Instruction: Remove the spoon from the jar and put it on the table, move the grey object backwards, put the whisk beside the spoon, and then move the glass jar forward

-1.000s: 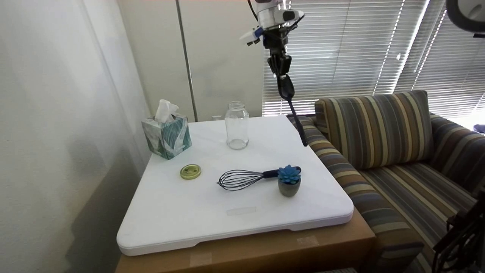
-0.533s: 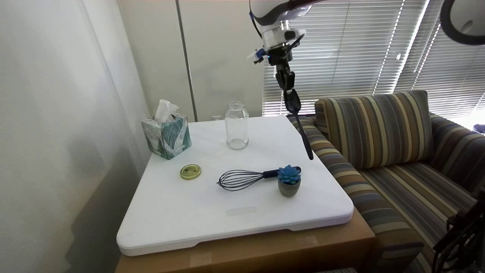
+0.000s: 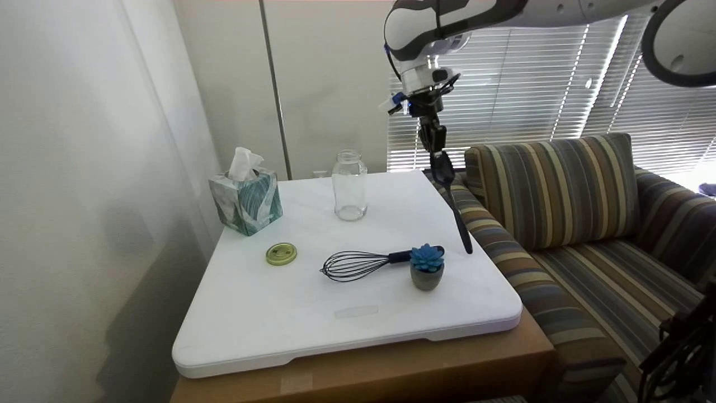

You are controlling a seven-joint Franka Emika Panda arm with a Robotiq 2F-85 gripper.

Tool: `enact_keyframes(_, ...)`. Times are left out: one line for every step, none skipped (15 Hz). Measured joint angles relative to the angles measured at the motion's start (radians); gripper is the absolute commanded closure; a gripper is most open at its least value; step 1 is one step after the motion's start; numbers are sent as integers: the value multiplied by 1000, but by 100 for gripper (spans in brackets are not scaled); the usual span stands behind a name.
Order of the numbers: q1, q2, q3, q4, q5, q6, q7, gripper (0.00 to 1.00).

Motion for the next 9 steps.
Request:
enact_keyframes(-15, 11, 3, 11, 8, -15, -4, 98)
enact_keyframes(-30, 18, 5, 10, 12, -18, -15, 98)
enact_keyframes(-42, 19, 7, 1, 12, -18, -40, 98)
enact_keyframes(-54, 25, 9, 4, 12, -27, -79, 98)
enact_keyframes(-64, 33, 9, 15, 12, -44, -120, 98)
enact_keyframes(-72, 36, 10, 15, 12, -48, -157, 98)
enact_keyframes(-78, 36, 10, 9, 12, -48, -190, 98)
enact_keyframes(-83, 37, 11, 6, 12, -47, -221, 98)
enact_keyframes(-85, 43, 13, 13, 13, -54, -247, 98)
